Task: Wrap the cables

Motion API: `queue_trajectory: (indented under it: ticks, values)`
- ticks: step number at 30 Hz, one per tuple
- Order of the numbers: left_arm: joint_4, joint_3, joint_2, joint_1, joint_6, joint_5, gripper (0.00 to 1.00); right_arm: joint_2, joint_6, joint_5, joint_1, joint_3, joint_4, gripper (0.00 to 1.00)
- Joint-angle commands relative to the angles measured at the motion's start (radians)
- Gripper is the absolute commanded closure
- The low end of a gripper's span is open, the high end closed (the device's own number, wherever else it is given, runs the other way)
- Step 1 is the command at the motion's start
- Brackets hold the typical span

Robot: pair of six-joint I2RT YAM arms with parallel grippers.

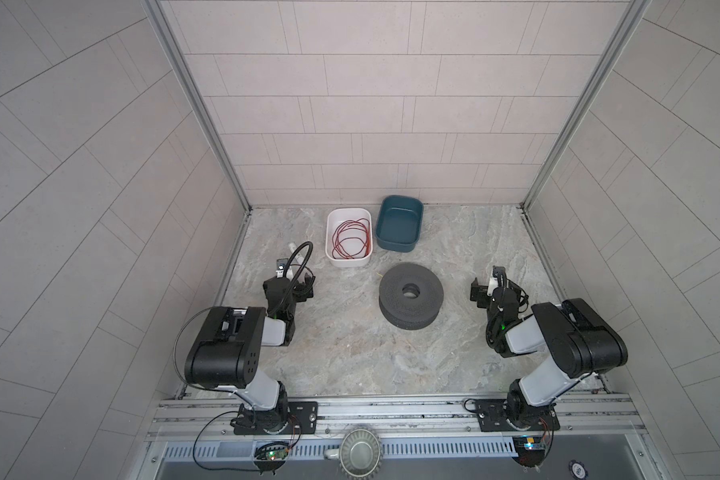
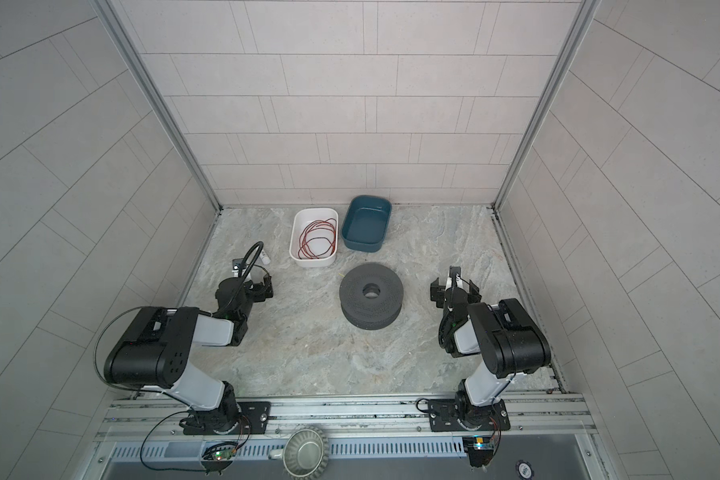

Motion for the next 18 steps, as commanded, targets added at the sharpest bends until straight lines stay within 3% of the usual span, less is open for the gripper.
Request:
queue_trajectory:
  ticks: [1,2,5,18]
  values:
    - [-0.024,0.064,0.006,0.006,-0.039,-0.13,0.0,-0.038,0.017,0.096,0.005,0.102,-0.13,0.03]
    - [-0.013,0.061,0.008,0.005,-0.039,-0.132,0.0,-0.048,0.029,0.116,0.006,0.123,-0.188,0.01]
    - [-0.012,0.059,0.004,0.003,-0.037,-0.133,0.0,-0.025,0.016,0.11,0.006,0.104,-0.113,0.01]
    - [-0.012,0.054,-0.008,-0.003,-0.018,-0.093,0.0,-0.032,0.017,0.108,0.006,0.105,-0.128,0.01]
